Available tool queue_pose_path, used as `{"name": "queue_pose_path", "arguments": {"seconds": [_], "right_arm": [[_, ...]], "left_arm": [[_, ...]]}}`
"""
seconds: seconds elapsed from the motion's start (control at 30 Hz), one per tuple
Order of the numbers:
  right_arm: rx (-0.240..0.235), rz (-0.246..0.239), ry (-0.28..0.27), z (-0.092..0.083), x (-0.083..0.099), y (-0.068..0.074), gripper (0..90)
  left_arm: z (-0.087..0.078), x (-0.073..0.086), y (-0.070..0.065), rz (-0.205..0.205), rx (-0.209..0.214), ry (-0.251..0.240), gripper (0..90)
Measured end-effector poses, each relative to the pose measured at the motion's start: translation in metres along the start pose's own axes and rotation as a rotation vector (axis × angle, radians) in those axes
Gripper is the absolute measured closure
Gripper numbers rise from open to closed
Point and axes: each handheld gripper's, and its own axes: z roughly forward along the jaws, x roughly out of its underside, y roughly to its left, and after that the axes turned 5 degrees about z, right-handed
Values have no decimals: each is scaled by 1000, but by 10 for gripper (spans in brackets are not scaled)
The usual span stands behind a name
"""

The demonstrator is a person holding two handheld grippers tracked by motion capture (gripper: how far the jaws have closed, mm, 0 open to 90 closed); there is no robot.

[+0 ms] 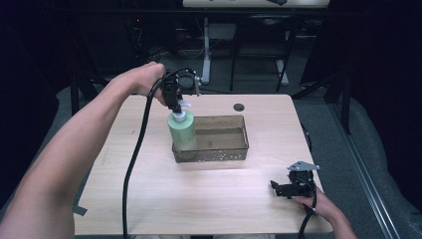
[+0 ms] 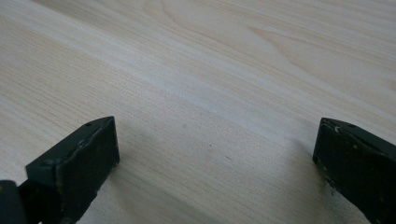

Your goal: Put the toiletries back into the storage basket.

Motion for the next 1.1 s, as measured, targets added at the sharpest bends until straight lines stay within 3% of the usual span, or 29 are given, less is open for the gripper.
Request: {"name": "queue_pose_path", "arguments": {"seconds": [0.9,1.07,1.1], "right_arm": [[0,0,0,0,0,0,0],[1,-1,0,0,0,0,0],[1,-1,0,0,0,0,0]], "left_arm": [[14,1,2,-17,10,-10,632],[15,3,5,-43,10,-35,632],[16,5,6,-69,10,-60,632]]}}
